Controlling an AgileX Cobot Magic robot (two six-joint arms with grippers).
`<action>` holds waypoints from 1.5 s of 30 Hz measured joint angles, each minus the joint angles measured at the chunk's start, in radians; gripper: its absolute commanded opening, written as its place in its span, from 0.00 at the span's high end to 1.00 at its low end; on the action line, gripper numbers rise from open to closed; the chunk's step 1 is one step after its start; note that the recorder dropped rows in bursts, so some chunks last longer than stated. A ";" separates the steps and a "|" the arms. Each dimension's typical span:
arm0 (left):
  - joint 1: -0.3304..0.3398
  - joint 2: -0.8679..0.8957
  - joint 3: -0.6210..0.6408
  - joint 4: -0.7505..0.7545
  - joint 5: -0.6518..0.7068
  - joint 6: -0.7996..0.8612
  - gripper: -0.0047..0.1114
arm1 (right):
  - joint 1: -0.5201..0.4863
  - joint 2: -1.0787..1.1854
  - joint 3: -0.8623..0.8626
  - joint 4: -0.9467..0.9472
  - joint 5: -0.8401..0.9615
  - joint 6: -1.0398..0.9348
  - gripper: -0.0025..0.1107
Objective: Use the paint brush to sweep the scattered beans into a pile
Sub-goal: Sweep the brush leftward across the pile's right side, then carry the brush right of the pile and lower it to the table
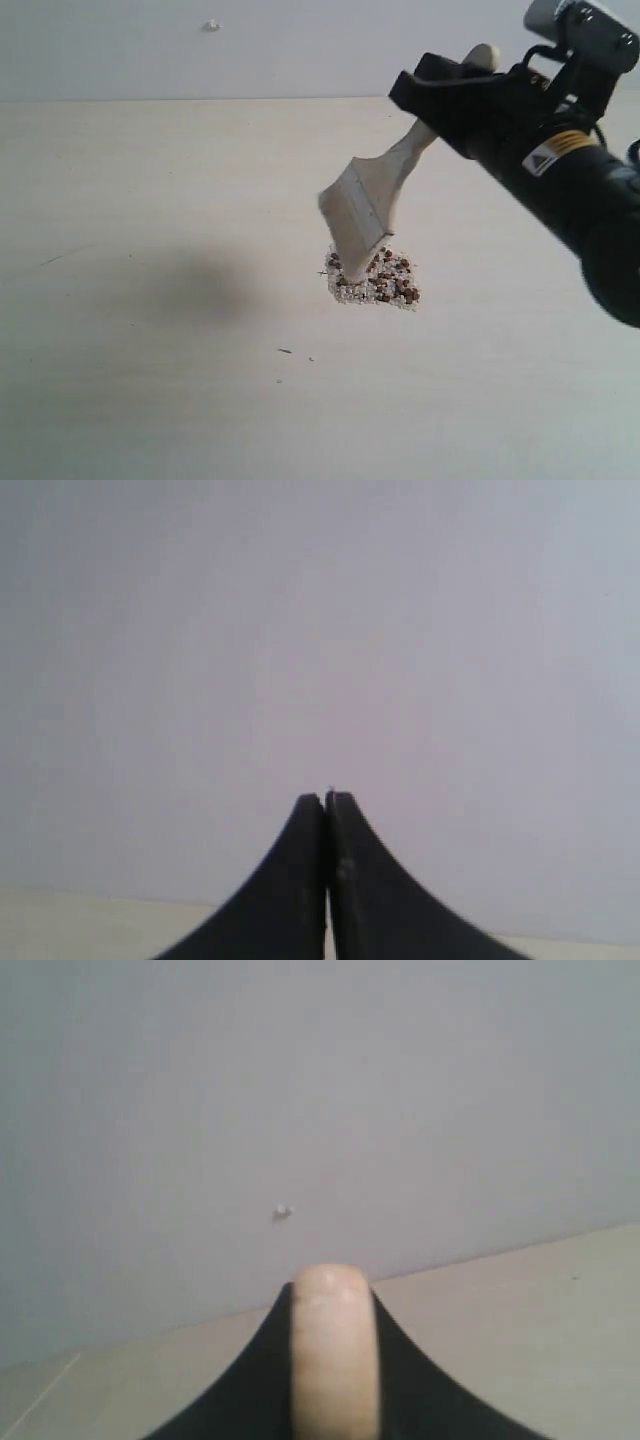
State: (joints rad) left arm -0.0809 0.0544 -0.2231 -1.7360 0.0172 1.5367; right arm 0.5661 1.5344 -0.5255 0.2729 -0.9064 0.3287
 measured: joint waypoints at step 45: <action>0.000 0.000 0.000 0.000 0.000 0.000 0.96 | -0.616 0.432 -0.651 0.861 1.924 -1.371 0.98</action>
State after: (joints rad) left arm -0.0809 0.0544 -0.2231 -1.7360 0.0172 1.5367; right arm -0.0495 1.9660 -1.1767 1.1341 1.0171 -1.0422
